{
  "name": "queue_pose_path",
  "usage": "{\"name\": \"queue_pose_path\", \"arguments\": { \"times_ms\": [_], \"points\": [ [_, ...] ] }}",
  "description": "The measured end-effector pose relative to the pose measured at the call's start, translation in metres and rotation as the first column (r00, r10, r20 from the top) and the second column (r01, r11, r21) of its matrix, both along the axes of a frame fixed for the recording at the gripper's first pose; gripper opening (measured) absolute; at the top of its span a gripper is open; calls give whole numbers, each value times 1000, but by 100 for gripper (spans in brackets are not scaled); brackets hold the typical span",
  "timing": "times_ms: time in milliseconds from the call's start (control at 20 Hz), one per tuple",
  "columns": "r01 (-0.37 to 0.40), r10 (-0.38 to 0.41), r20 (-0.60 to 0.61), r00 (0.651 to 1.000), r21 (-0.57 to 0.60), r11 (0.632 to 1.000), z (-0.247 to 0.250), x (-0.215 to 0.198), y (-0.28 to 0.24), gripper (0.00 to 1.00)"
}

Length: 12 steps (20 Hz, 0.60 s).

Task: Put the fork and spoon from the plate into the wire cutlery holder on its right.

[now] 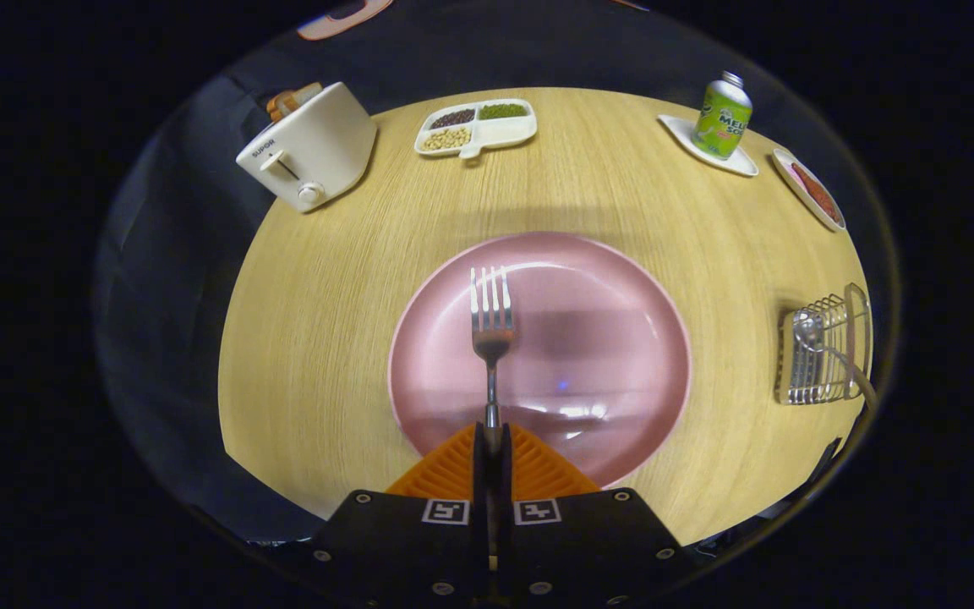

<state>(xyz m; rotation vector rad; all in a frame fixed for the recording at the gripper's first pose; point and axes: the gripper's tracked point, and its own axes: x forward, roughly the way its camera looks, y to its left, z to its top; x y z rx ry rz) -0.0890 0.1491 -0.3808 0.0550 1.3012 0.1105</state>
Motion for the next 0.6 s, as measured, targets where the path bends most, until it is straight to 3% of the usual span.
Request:
{"name": "queue_pose_path", "arguments": {
  "times_ms": [200,600],
  "points": [
    [49,-44,87,995,-50,998,27,11,-56,5],
    [187,-174,149,973,-76,979,62,-14,-156,5]
  ]
}}
